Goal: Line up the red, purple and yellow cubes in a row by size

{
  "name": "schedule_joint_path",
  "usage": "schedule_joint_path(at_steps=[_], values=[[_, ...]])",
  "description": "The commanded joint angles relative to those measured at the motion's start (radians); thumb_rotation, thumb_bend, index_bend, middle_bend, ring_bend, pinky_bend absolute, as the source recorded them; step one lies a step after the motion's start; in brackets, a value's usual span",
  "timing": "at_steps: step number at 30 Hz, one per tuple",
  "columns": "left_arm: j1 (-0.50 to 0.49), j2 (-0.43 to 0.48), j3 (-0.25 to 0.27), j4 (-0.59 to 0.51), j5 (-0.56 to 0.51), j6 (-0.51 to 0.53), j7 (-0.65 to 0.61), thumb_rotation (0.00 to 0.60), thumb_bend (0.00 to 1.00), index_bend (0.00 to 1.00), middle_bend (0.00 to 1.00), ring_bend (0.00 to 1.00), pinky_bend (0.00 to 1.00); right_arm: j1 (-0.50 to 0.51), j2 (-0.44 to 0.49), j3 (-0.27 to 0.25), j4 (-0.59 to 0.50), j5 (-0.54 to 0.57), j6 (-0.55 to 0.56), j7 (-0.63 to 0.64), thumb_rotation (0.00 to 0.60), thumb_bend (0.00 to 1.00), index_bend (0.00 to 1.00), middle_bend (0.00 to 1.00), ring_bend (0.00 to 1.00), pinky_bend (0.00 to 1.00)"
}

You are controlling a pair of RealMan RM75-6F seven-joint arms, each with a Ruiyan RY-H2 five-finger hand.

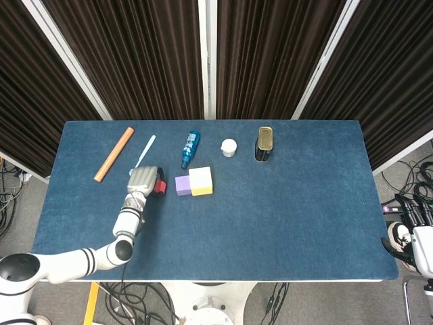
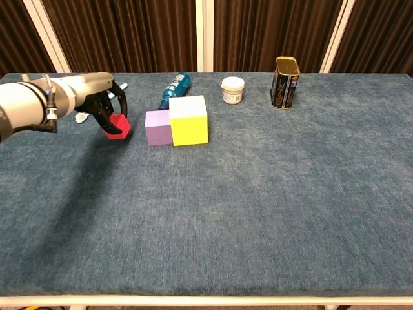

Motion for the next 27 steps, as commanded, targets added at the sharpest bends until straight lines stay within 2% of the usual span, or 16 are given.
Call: schedule_joint_path(at_steps=[1, 10, 20, 23, 27], values=[[-0.012, -0.008, -0.005, 0.003, -0.016, 0.002, 0.012, 0.6, 0.3, 0.59, 0.95, 0.95, 1.0, 0.0, 0.0, 0.0, 0.001, 0.001, 0.0, 0.001, 0.6, 0.13, 0.05, 0.12, 0.01, 0.13], [-0.036, -0.031, -0.003, 0.027, -0.066, -0.005, 0.041, 0.6, 0.3, 0.57, 0.95, 0.95, 1.0, -0.004, 0.0, -0.001, 0.007, 0.005, 0.0, 0.006, 0.6, 0.13, 0.05, 0.12, 0.01, 0.13], [-0.044, -0.045, 0.001, 0.039, -0.072, 0.003, 0.049, 0.6, 0.29, 0.55, 0.94, 0.95, 1.0, -0.002, 0.0, 0.0, 0.007, 0.005, -0.002, 0.006, 0.6, 0.13, 0.05, 0.12, 0.01, 0.13], [-0.043, -0.044, 0.003, 0.034, -0.07, 0.004, 0.047, 0.6, 0.29, 0.51, 0.94, 0.95, 1.0, -0.003, 0.001, 0.0, 0.006, 0.005, -0.001, 0.006, 0.6, 0.13, 0.05, 0.12, 0.01, 0.13], [-0.036, -0.035, 0.012, 0.015, -0.061, 0.01, 0.047, 0.6, 0.29, 0.4, 0.94, 0.95, 1.0, -0.003, 0.002, 0.002, 0.006, 0.006, 0.001, 0.006, 0.6, 0.13, 0.05, 0.12, 0.01, 0.13]])
